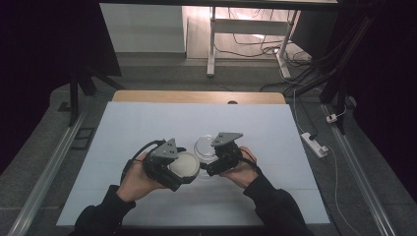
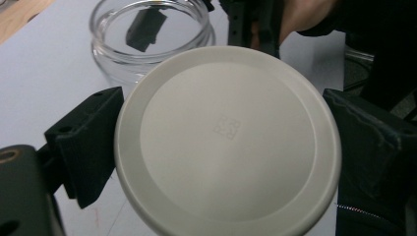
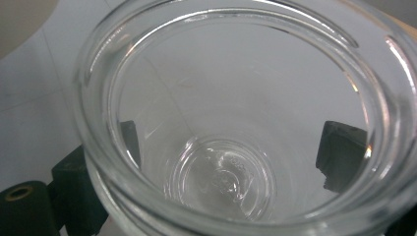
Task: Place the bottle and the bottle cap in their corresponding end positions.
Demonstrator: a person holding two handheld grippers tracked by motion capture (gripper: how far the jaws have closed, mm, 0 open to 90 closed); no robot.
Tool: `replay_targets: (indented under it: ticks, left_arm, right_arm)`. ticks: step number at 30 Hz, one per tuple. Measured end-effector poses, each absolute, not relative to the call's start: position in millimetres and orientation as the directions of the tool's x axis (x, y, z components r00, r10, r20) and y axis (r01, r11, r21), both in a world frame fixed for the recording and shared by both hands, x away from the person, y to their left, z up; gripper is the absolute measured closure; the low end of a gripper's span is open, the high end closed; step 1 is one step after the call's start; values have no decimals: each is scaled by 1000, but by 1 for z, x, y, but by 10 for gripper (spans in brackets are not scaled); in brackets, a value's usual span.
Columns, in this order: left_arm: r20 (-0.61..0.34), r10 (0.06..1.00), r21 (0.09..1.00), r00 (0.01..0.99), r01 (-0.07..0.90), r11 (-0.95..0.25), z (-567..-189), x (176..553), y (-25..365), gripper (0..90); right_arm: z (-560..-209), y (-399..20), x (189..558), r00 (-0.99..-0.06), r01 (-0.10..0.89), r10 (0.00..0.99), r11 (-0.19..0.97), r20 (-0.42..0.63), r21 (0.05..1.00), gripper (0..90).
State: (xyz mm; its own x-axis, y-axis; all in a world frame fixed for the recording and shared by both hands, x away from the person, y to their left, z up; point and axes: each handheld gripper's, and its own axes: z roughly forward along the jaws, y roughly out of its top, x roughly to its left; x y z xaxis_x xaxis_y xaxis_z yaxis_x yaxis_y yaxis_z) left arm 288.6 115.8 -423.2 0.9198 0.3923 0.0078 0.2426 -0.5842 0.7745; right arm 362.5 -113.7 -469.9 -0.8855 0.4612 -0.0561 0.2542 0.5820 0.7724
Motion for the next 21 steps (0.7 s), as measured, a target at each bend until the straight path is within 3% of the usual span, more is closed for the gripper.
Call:
replay_targets:
  ticks: [21]
  left_arm:
    - [8,355,773,935,220,-596,-444,285,104,80]
  right_arm:
    - [-468,-110,383,-868,276,493,569,-54,775,66]
